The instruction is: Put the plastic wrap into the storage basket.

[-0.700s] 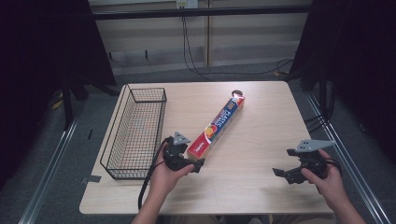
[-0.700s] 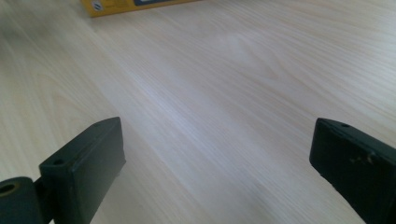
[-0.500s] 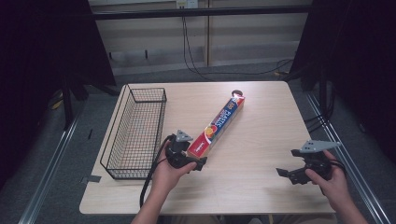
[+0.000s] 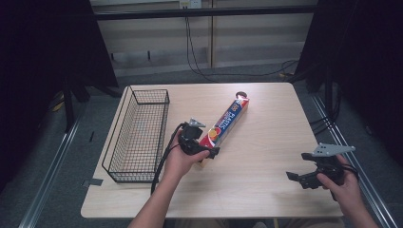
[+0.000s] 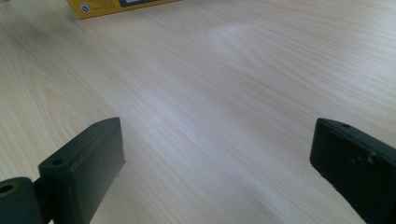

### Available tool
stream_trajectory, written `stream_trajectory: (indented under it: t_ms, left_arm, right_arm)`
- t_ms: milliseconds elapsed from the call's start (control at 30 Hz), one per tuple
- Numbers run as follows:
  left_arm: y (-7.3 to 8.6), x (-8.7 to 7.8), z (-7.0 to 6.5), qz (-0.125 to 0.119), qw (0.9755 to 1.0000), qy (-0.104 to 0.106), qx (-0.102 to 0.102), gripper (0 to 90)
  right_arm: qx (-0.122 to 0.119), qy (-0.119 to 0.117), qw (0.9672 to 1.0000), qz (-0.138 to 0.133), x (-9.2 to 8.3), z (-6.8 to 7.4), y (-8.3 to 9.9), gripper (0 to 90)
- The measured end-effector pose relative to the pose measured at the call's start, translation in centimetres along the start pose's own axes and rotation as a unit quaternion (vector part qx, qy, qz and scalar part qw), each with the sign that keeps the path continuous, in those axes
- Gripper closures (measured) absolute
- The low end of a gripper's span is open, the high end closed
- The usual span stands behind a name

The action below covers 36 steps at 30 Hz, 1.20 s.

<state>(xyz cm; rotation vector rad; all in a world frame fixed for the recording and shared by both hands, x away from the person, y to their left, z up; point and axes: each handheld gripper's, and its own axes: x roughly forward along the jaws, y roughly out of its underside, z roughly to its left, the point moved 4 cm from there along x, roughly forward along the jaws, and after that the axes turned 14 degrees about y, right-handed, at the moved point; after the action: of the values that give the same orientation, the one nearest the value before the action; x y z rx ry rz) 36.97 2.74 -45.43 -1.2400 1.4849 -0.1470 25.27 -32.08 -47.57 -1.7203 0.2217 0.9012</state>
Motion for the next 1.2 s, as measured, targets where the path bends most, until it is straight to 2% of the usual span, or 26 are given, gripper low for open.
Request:
stream_trajectory:
  t_ms: [100,133,300,367,400,600,833,1133,1200]
  left_arm:
    - [-0.7,0.2,0.0,-0.008,1.0000,0.003,-0.003,1.0]
    - [-1.1,0.5,0.1,0.006,1.0000,0.003,-0.002,1.0]
    - [-2.2,1.3,0.1,0.000,0.9999,0.006,-0.014,1.1]
    - [-2.6,1.5,0.3,0.006,0.9998,0.000,-0.017,1.6]
    - [-2.9,1.8,0.4,0.006,0.9997,0.008,-0.021,2.2]
    - [-3.7,2.6,0.9,0.005,0.9996,0.004,-0.029,5.0]
    - [-4.7,3.7,1.3,0.016,0.9992,0.002,-0.036,6.8]
    - [-5.4,5.3,1.6,0.030,0.9989,0.001,-0.036,12.3]
    - [-5.6,5.7,1.7,0.036,0.9988,-0.007,-0.033,14.0]
  right_arm:
    - [0.000,0.002,1.0000,0.000,0.0,-0.1,0.0,2.7]
    - [0.000,0.002,1.0000,0.000,0.0,-0.1,0.0,2.7]
    - [0.002,0.003,1.0000,-0.002,0.0,-0.3,0.0,2.7]
    - [0.000,0.002,1.0000,-0.003,0.0,-0.3,-0.1,2.6]
    - [-0.001,0.000,1.0000,-0.003,0.1,-0.2,-0.1,2.7]
    - [-0.004,-0.002,1.0000,-0.003,0.1,-0.2,-0.1,2.7]
    - [-0.002,0.002,1.0000,-0.003,0.1,-0.3,-0.1,2.7]
    - [-0.006,-0.003,1.0000,-0.006,0.1,-0.2,-0.2,2.7]
    - [-0.005,-0.006,1.0000,-0.006,0.1,-0.2,-0.2,2.7]
